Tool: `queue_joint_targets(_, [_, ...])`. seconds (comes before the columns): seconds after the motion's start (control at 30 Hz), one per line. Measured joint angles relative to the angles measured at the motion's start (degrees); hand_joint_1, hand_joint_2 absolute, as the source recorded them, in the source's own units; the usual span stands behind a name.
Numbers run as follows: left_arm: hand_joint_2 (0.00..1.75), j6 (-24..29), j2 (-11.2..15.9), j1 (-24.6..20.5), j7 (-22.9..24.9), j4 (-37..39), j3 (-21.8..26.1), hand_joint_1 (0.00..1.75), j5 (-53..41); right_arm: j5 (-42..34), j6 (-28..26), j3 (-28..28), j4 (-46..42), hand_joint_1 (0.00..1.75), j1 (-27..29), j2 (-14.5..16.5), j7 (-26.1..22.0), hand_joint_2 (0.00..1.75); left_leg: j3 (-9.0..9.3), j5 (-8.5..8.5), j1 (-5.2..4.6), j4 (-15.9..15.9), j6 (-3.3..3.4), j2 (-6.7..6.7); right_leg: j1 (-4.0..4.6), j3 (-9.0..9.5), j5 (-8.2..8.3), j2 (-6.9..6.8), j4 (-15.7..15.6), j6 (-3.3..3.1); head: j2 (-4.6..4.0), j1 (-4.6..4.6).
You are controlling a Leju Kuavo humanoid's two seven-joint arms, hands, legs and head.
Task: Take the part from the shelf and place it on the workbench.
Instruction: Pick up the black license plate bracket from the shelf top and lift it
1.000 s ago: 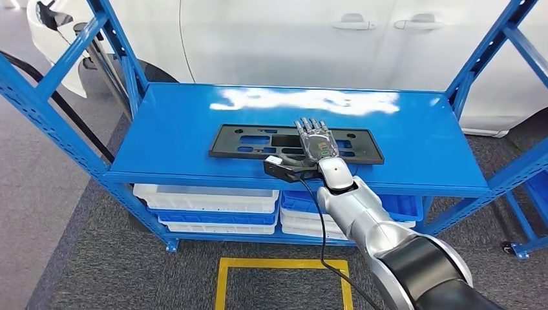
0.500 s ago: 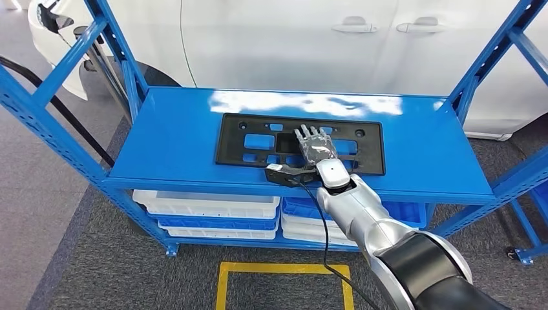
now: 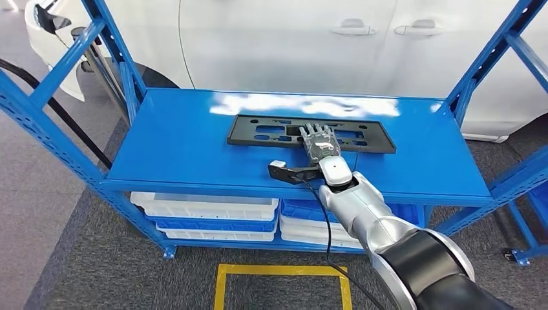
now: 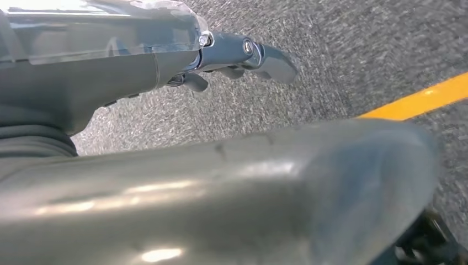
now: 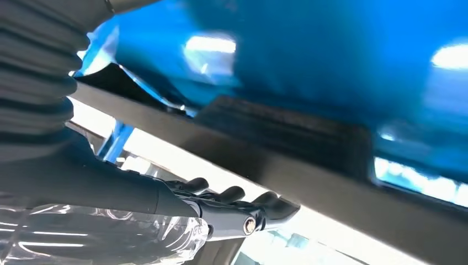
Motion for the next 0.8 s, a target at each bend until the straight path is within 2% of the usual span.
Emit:
queue_joint_targets(0.07, [0.0, 0.0, 0.0, 0.0, -0.07, 0.0, 0.0, 0.0, -0.03, 0.08, -0.07, 0.01, -0.01, 0.0, -0.1, -0.03, 0.0, 1.75, 0.06, 0.18, 0.11, -0.16, 0.73, 0.0, -0.09, -0.03, -0.29, -0.02, 0.2, 0.62, 0.0, 0.01])
queue_joint_targets(0.1, [0.0, 0.0, 0.0, -0.06, -0.1, 0.0, 0.0, 0.0, -0.04, 0.07, -0.11, 0.01, -0.01, 0.0, -0.13, -0.07, -0.1, 1.75, 0.12, 0.3, 0.18, -0.32, 1.1, 0.01, -0.17, -0.45, -1.08, -0.05, 1.24, 0.93, 0.0, 0.01])
queue_joint_targets(0.17, [0.0, 0.0, -0.02, -0.16, -0.19, 0.0, 0.0, 0.0, -0.05, -0.48, -0.27, 0.01, 0.01, 0.0, -0.1, -0.22, -0.95, 1.75, 0.14, 0.44, 0.23, -0.52, 1.6, 0.06, -0.33, -3.06, -4.35, -0.1, 6.95, 1.43, 0.0, 0.02])
queue_joint_targets(0.23, [0.0, -0.05, -0.04, -0.14, -0.31, 0.0, 0.0, 0.0, -0.05, -2.16, -0.7, -0.04, 0.01, 0.0, 0.04, -0.33, -3.02, 0.87, 0.06, 0.41, 0.13, -0.49, 1.79, 0.1, -0.37, -6.85, -7.52, -0.1, 14.67, 1.7, 0.0, 0.02])
queue_joint_targets(0.27, [0.0, -0.09, -0.04, -0.11, -0.38, 0.0, 0.0, 0.0, -0.05, -3.45, -0.92, -0.13, 0.0, 0.0, 0.1, -0.35, -4.51, 0.44, 0.06, 0.4, 0.09, -0.47, 1.82, 0.09, -0.39, -7.93, -7.76, -0.1, 16.67, 1.72, 0.0, 0.02])
queue_joint_targets(0.3, [0.0, -0.15, -0.04, -0.1, -0.46, 0.0, 0.0, 0.0, -0.06, -4.94, -1.1, -0.33, -0.02, 0.0, 0.13, -0.36, -6.23, 0.0, 0.09, 0.38, 0.06, -0.43, 1.83, 0.06, -0.39, -7.85, -6.8, -0.1, 16.28, 1.63, 0.0, 0.02])
queue_joint_targets(0.33, [0.0, -0.2, -0.05, -0.11, -0.54, 0.0, 0.0, 0.0, -0.08, -6.43, -1.25, -0.66, -0.09, 0.0, 0.15, -0.37, -8.0, 0.0, 0.15, 0.36, 0.03, -0.38, 1.8, 0.0, -0.39, -6.68, -4.91, -0.1, 13.61, 1.43, 0.0, 0.02])
queue_joint_targets(0.37, [0.0, -0.24, -0.07, -0.13, -0.61, 0.0, 0.0, 0.0, -0.12, -7.68, -1.38, -1.04, -0.26, 0.0, 0.11, -0.37, -9.57, 0.0, 0.19, 0.32, 0.0, -0.31, 1.74, -0.06, -0.32, -4.73, -2.62, -0.1, 9.4, 1.09, 0.0, 0.02])
queue_joint_targets(0.43, [0.0, -0.31, -0.15, -0.16, -0.72, 0.0, 0.0, 0.0, -0.24, -8.97, -1.98, -1.77, -0.8, 0.0, -0.13, -0.37, -11.53, 0.0, 0.05, 0.18, -0.23, -0.12, 1.41, -0.1, 0.01, -1.51, 0.12, -0.17, 2.25, 0.39, 0.0, 0.02])
queue_joint_targets(0.47, [0.0, -0.34, -0.18, -0.16, -0.74, 0.0, 0.0, 0.0, -0.29, -9.1, -2.27, -1.97, -1.08, 0.0, -0.28, -0.37, -11.94, 0.0, -0.04, 0.13, -0.31, -0.08, 1.19, -0.08, 0.19, -0.86, 0.51, -0.2, 0.6, 0.14, 0.0, 0.01])
queue_joint_targets(0.53, [0.0, -0.39, -0.27, -0.18, -0.78, 0.0, 0.0, 0.0, -0.32, -9.21, -2.61, -2.19, -1.43, 0.0, -0.45, -0.37, -12.4, 0.0, -0.07, 0.14, -0.38, -0.18, 0.64, -0.05, 0.25, -0.83, 0.5, -0.22, 0.07, -0.19, 0.0, 0.01])
queue_joint_targets(0.6, [0.0, -0.43, -0.33, -0.2, -0.83, 0.0, 0.0, 0.0, -0.36, -9.39, -2.93, -2.42, -1.76, 0.0, -0.5, -0.37, -12.82, 0.87, -0.33, -0.57, -0.39, 0.6, 0.1, -0.02, -0.12, -0.56, 0.71, -0.32, -0.39, -0.71, 0.0, 0.01])
queue_joint_targets(0.63, [0.0, -0.44, -0.33, -0.23, -0.84, 0.0, 0.0, 0.0, -0.4, -9.42, -3.17, -2.51, -1.94, 0.0, -0.57, -0.36, -13.01, 1.31, -1.08, -1.73, -0.38, 2.37, -0.17, 0.0, -0.35, -0.42, 0.82, -0.36, -0.63, -0.98, 0.0, 0.01])
queue_joint_targets(0.73, [0.0, -0.5, -0.33, -0.25, -0.86, 0.0, 0.0, 0.0, -0.56, -9.01, -4.1, -2.57, -2.21, 0.0, -0.61, -0.32, -13.18, 1.31, -6.16, -6.73, -0.05, 13.17, -0.87, 0.04, -0.42, -0.28, 0.78, -0.4, -0.71, -1.36, 0.0, -0.01])
queue_joint_targets(0.77, [0.0, -0.54, -0.33, -0.23, -0.87, 0.0, 0.0, 0.0, -0.68, -8.7, -4.32, -2.56, -2.21, 0.0, -0.53, -0.33, -13.04, 1.31, -7.46, -7.27, 0.06, 15.64, -1.05, 0.04, -0.41, -0.27, 0.73, -0.4, -0.67, -1.38, 0.0, -0.01])
queue_joint_targets(0.8, [0.0, -0.58, -0.33, -0.22, -0.88, 0.0, 0.0, 0.0, -0.8, -8.38, -4.46, -2.54, -2.2, 0.0, -0.46, -0.34, -12.8, 1.75, -7.75, -6.62, 0.16, 15.9, -1.18, 0.05, -0.42, -0.24, 0.65, -0.38, -0.6, -1.34, 0.0, -0.01])
